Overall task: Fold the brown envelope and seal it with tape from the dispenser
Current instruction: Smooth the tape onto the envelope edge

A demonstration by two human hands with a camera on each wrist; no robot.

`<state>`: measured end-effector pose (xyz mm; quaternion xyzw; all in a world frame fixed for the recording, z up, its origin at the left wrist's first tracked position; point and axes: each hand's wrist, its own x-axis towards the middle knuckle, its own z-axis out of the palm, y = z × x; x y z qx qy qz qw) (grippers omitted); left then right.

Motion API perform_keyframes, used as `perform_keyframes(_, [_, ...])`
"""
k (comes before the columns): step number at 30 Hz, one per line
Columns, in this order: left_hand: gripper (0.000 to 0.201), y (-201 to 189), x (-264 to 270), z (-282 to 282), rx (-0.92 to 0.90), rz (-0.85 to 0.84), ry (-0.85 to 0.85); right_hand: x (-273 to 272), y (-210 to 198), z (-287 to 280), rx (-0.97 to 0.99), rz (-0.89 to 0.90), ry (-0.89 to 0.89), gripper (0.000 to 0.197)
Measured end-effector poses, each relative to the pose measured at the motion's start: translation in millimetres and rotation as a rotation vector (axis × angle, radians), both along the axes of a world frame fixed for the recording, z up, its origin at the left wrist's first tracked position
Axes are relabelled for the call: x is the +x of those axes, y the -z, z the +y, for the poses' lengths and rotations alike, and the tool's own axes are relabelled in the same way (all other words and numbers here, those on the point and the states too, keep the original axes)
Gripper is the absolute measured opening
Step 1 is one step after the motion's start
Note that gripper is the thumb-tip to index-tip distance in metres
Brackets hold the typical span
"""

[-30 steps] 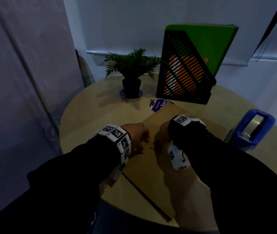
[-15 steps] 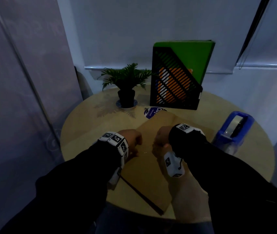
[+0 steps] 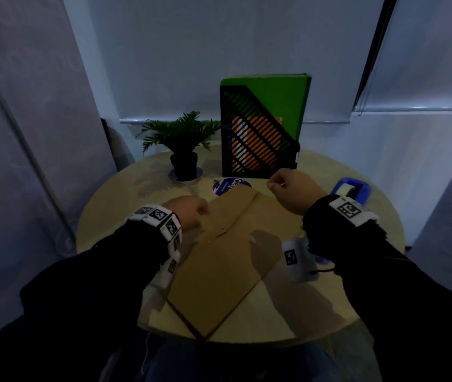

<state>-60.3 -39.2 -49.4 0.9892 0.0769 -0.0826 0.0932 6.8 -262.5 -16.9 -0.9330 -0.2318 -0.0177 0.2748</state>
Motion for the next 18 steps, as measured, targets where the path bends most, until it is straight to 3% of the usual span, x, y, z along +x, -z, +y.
perform_keyframes(8, [0.024,-22,24,-64,-0.279,-0.328,0.091,23,8,-49,0.186,-0.128,0.148,0.027])
perform_keyframes(18, [0.035,-5,54,-137,-0.523,-0.313,0.166,54,22,-98,0.285,-0.186,0.283,0.032])
